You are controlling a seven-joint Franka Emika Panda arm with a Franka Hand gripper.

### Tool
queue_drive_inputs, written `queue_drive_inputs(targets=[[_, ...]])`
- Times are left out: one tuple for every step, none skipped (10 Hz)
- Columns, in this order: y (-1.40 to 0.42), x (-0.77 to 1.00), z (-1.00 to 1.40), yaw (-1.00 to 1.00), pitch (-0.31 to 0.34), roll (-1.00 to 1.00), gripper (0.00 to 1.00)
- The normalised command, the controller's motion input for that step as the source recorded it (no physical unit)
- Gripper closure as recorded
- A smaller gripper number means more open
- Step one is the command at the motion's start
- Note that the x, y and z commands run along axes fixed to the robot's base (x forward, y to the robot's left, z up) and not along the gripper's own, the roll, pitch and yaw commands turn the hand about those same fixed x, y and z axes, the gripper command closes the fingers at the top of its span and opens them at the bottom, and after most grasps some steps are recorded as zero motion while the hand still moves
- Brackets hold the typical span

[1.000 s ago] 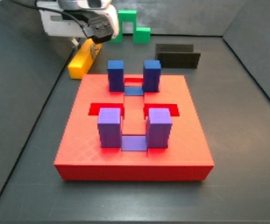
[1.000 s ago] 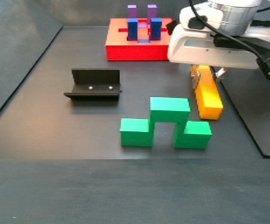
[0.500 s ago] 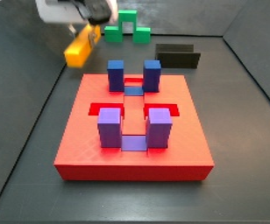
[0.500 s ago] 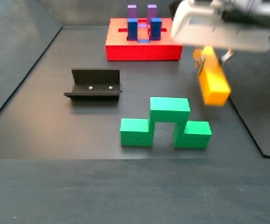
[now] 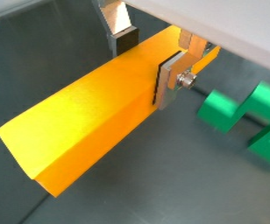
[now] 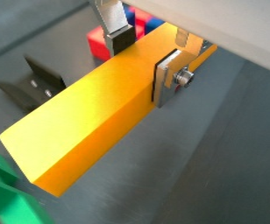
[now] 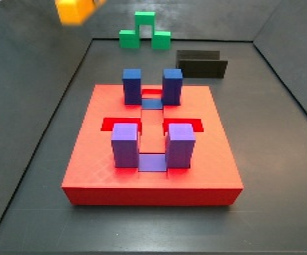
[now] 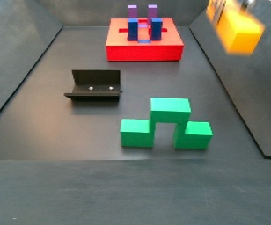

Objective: Pick up the yellow object. Move up. Move to above the board. Insert the yellow object.
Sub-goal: Move to above the board.

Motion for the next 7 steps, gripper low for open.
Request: queue_drive_inputs(targets=[[0.01,0.03,1.40,0.01,0.069,0.01,1.00],[-0.01,0.00,1.40,0.00,0.088,0.00,1.00],[-0.01,0.01,0.73,0.00,0.061,-0.01,1.00],[0.00,0.02,0.35,0.00,0.050,-0.01,1.00],[-1.40,0.81,0.22,0.38,0.399,0.01,1.00],[-1.40,0.81,0.19,0.34,0.438,0.06,1.00],[-1.40,0.86,0.19,0.27,0.452,0.07,1.00]])
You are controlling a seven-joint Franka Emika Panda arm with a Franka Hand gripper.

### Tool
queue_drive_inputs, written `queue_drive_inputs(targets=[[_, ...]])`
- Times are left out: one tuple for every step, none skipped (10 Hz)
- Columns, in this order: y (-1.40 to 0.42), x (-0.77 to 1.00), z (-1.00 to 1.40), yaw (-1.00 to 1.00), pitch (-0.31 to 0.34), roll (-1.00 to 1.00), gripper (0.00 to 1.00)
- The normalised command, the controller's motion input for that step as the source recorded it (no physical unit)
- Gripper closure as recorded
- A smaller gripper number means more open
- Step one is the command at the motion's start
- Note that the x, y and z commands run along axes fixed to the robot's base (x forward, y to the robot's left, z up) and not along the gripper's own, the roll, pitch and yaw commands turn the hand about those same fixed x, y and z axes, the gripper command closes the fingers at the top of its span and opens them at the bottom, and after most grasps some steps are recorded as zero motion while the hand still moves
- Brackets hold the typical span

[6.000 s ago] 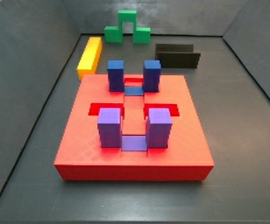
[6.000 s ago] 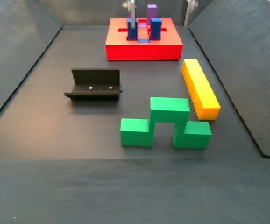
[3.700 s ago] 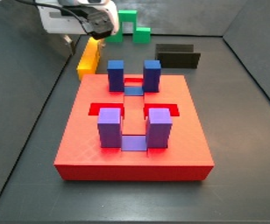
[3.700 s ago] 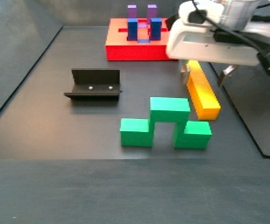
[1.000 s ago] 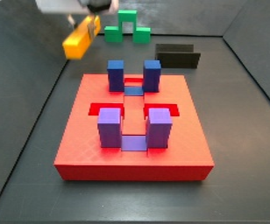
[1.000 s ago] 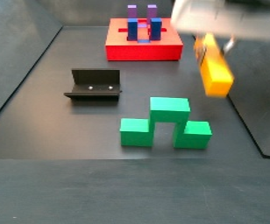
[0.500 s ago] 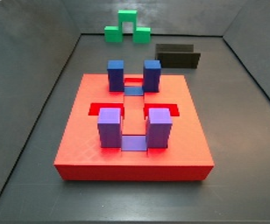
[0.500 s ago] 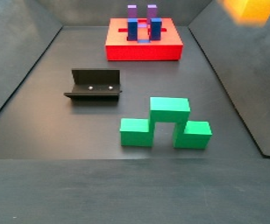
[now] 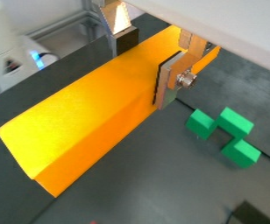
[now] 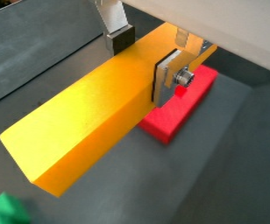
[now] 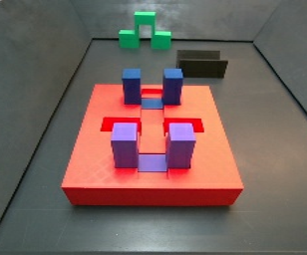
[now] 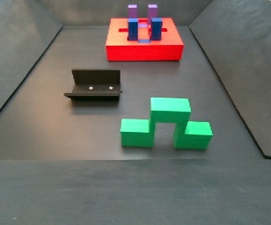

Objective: Pick up the yellow object. Move up. Move to above the board. Insert the yellow object.
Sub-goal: Move to above the board, then insert the yellow object.

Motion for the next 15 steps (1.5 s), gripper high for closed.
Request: queue_drive_inputs(targets=[[-1.40,0.90,0.20,0.15,0.397,-0.02,1.00],[-1.40,0.89,0.21,0.07,0.266,0.01,1.00],[-1.40,0.87,0.21,0.05,0.176,0.02,1.00],[-1.40,0.90,0.22,0.04,0.141,0.00,1.00],[-1.40,0.95,0.23,0.02,0.146,0.02,1.00],[-0.61,0.46,0.11,0.01,0.167,0.05,1.00],[-0.24,0.23,0.06,0.01,0.157,0.06,1.00],[-0.09,-0.09,-0.09,0.00,-0.034,0.00,1.00],[-0.10,-0.09,-0.14,0.00,-0.026,-0.03,1.00],[-0.35,-0.07,-0.72,0.00,-0.079,0.04,1.00],[-0.44,-0.09,-1.00,0.00,-0.120,0.06,1.00],[-0.42,-0.02,-1.00,0.00,-0.129,0.05,1.00],[-0.40,0.00,-0.99,0.00,-0.091,0.04,1.00],[-0.26,0.20,-1.00,0.02,-0.051,0.06,1.00],[-0.08,0.39,-1.00,0.02,-0.004,0.08,1.00]])
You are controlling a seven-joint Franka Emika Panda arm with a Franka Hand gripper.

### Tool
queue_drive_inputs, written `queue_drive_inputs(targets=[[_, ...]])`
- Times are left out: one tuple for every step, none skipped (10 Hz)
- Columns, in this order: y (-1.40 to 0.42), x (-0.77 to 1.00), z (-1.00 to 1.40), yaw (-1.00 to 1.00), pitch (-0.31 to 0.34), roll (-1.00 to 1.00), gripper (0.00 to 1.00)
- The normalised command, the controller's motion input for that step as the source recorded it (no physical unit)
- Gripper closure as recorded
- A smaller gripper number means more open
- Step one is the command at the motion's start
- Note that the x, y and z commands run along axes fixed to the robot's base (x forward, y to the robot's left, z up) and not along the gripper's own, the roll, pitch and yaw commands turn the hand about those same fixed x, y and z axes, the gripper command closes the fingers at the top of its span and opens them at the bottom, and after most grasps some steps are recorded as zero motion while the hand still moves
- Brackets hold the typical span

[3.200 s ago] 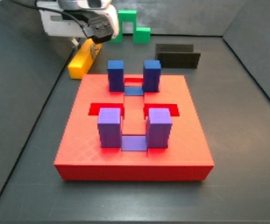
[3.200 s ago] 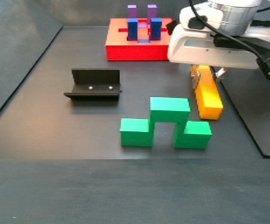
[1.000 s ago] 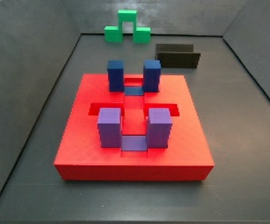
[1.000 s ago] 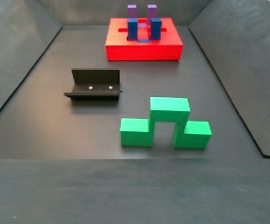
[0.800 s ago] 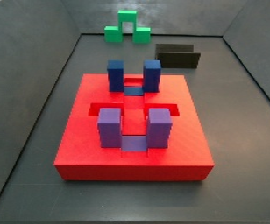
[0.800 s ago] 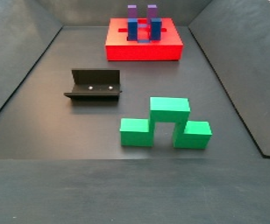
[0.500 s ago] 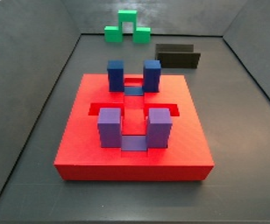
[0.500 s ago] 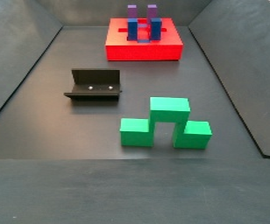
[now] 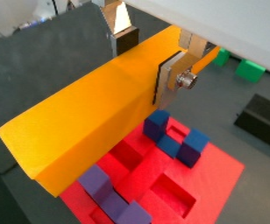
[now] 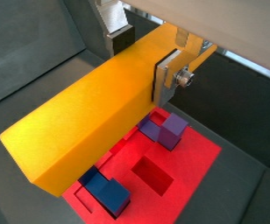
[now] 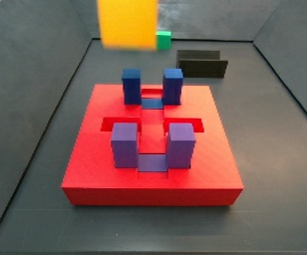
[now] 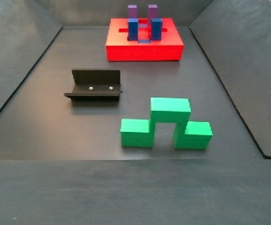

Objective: Pick up the yellow object. Move up. Move to above the board. Insert the yellow object.
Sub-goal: Insert the yellow object.

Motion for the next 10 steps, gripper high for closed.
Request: queue_drive_inputs(targets=[[0.07,0.72,-1.00,0.04,0.000,0.00,1.00],[0.16,0.72,-1.00,0.08,0.000,0.01,1.00],[0.21,0.63,-0.88,0.13,0.000,0.05,1.00],[0.19,0.37,-0.89,0.17,0.000,0.08,1.00],[0.07,0.09,-1.00,0.17,0.000,0.11,1.00],[0.00,-0.19,-1.00,0.10,0.000,0.11,1.00],[0.00,-0.57,-0.89,0.00,0.000,0.08,1.00],[-0.05,-0.35,-0.27,-0.02,0.026,0.03,1.00],[-0.22,-0.25,-0.40,0.00,0.000,0.07,1.00],[-0.27,-0.06,-0.31,0.00,0.000,0.06,1.00]])
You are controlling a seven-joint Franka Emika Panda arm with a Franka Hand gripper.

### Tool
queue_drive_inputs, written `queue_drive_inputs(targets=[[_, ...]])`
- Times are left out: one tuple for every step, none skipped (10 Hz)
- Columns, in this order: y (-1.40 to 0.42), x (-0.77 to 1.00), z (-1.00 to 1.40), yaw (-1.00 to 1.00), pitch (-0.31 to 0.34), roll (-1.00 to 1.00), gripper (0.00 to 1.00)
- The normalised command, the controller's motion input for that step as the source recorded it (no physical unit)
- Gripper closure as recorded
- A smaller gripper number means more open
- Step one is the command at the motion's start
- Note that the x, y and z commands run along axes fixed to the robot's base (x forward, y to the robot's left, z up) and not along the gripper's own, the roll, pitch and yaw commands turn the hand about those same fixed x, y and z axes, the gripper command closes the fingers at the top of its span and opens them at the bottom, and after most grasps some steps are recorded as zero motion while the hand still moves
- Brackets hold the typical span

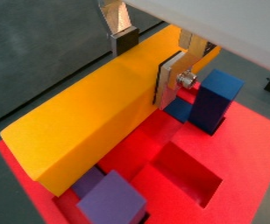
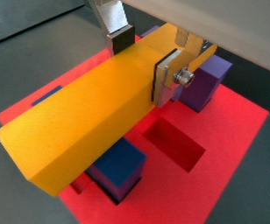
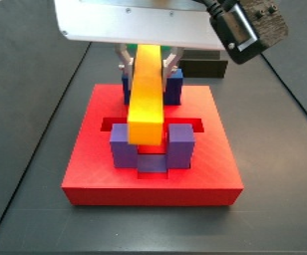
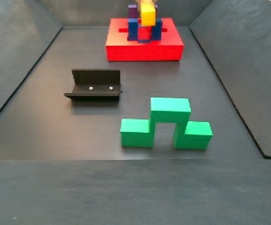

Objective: Pick up the yellow object. Move up. Move to above the board. Insert the yellow object.
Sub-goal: Insert the yellow object.

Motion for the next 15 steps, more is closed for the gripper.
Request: queue_drive_inputs(targets=[[-0.38,0.00,-0.20,0.04,0.000,0.10,1.00],[-0.54,0.23,0.00,0.05,0.019,0.20,1.00],[-0.34,0.42,-0.01,0.00,0.047,0.32,1.00],[-0.10,0.47,-0.10,0.00,0.046,0.33,1.00],[0.00,0.28,-0.19,0.00,0.020,0.32,1.00],[0.13,0.00,-0.22,-0.04,0.000,0.31,1.00],[0.39,-0.10,-0.18,-0.08,0.000,0.20,1.00],[0.30,-0.06,-0.07,-0.07,0.000,0.12,1.00],[0.27,0.00,-0.01,0.00,0.000,0.05,1.00],[0.11,0.00,-0.32,0.00,0.000,0.11,1.00],[-0.10,-0.09,-0.60,0.00,0.000,0.06,1.00],[-0.12,0.00,-0.59,0.01,0.000,0.04,1.00],[-0.16,0.00,-0.51,0.02,0.000,0.00,1.00],[-0.15,0.04,-0.37,0.03,0.000,0.00,1.00],[-0.13,0.06,-0.37,0.01,0.000,0.00,1.00]])
